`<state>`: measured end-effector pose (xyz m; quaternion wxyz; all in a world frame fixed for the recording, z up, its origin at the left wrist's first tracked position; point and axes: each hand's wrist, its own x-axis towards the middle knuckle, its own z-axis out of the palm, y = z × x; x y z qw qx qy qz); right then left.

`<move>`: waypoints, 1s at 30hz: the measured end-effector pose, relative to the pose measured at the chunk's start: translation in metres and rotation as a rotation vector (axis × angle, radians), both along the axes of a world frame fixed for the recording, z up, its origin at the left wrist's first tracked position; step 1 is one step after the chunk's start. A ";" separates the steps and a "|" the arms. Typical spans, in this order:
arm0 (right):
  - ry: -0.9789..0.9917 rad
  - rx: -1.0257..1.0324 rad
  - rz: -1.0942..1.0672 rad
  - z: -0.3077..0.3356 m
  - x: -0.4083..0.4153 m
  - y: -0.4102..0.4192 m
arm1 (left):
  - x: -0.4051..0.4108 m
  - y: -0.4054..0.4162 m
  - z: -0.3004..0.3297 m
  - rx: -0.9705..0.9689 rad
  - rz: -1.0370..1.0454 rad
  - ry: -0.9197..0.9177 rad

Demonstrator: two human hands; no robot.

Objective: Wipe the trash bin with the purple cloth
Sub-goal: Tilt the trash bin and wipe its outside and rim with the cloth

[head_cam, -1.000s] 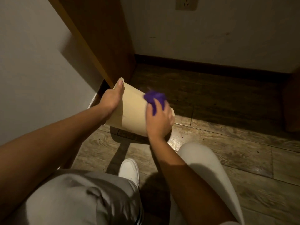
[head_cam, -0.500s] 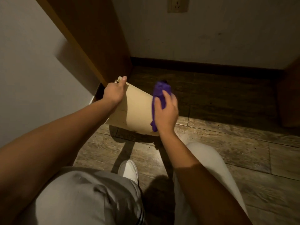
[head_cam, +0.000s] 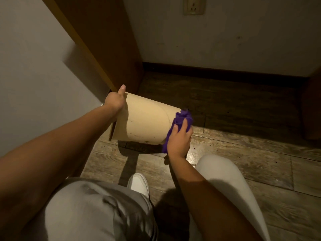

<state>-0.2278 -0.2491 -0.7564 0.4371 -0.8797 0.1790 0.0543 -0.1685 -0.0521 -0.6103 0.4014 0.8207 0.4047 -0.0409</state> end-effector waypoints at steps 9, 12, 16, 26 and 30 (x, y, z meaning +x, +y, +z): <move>-0.099 0.097 -0.069 0.023 0.036 -0.027 | -0.003 0.000 -0.002 -0.108 -0.058 -0.056; -0.241 0.008 0.141 0.033 0.042 -0.011 | -0.003 -0.009 -0.003 -0.125 -0.096 -0.084; -0.198 -0.266 0.216 0.024 0.023 -0.008 | -0.004 -0.014 -0.007 -0.127 -0.087 -0.102; 0.263 -0.336 0.434 -0.002 -0.038 -0.026 | -0.001 0.004 -0.007 -0.131 0.014 -0.074; 0.086 -0.137 0.166 0.027 0.001 -0.040 | -0.003 0.009 0.001 -0.251 -0.057 -0.130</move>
